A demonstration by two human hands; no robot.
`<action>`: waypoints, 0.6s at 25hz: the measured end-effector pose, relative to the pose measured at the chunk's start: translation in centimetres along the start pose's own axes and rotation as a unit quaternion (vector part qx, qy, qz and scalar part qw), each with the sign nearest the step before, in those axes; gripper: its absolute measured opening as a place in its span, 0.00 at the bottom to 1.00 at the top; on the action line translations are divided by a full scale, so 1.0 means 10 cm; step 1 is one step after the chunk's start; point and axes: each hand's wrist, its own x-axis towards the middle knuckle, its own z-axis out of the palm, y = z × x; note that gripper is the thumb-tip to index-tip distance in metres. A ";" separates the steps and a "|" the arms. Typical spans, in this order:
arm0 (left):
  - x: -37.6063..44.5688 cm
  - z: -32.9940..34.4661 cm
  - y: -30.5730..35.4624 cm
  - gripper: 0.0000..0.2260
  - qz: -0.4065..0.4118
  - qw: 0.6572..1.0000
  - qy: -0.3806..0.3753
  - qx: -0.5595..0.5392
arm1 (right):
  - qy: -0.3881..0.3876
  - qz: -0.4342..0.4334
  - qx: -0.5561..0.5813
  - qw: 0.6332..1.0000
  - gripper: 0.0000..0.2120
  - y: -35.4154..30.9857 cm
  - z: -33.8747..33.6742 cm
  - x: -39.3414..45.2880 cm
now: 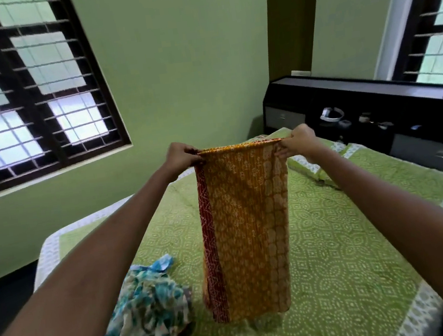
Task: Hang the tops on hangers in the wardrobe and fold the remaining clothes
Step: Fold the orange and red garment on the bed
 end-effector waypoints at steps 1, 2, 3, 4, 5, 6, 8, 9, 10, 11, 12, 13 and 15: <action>0.16 0.21 0.03 0.14 -0.006 1.000 0.009 -0.003 | 0.013 -0.001 0.003 1.000 0.14 0.13 -0.09 0.15; 0.32 0.43 0.07 0.13 -0.010 1.000 0.016 -0.004 | 0.024 -0.001 0.008 1.000 0.15 0.28 -0.18 0.32; 0.50 0.65 0.10 0.13 -0.012 1.000 0.023 -0.001 | 0.035 0.001 0.010 0.999 0.16 0.43 -0.25 0.51; 0.67 0.85 0.14 0.11 -0.010 0.999 0.032 0.007 | 0.046 0.004 0.007 0.999 0.16 0.57 -0.33 0.71; 0.83 1.02 0.18 0.10 -0.006 0.999 0.044 0.016 | 0.055 0.005 0.002 0.998 0.16 0.70 -0.40 0.90; 0.98 1.17 0.22 0.09 0.000 0.998 0.055 0.024 | 0.056 0.004 -0.007 0.998 0.16 0.82 -0.46 1.09; 1.32 1.50 0.32 0.08 0.002 0.997 0.074 0.031 | 0.060 -0.007 -0.039 0.997 0.15 1.00 -0.61 1.48; 1.48 1.64 0.36 0.08 0.002 0.996 0.081 0.033 | 0.065 -0.015 -0.051 0.996 0.15 1.05 -0.68 1.64; 1.63 1.77 0.42 0.08 0.005 0.996 0.086 0.032 | 0.072 -0.027 -0.057 0.995 0.16 1.07 -0.76 1.76; 1.77 1.87 0.46 0.08 0.008 0.995 0.091 0.031 | 0.083 -0.040 -0.064 0.994 0.16 1.07 -0.83 1.87; 1.90 1.96 0.51 0.07 0.014 0.995 0.097 0.033 | 0.095 -0.050 -0.070 0.992 0.16 1.06 -0.90 1.96; 2.00 2.04 0.56 0.07 0.021 0.994 0.105 0.036 | 0.108 -0.056 -0.074 0.990 0.15 1.05 -0.95 2.04; 2.12 2.18 0.64 0.07 0.028 0.993 0.113 0.026 | 0.124 -0.068 -0.075 0.987 0.13 1.09 -1.07 2.16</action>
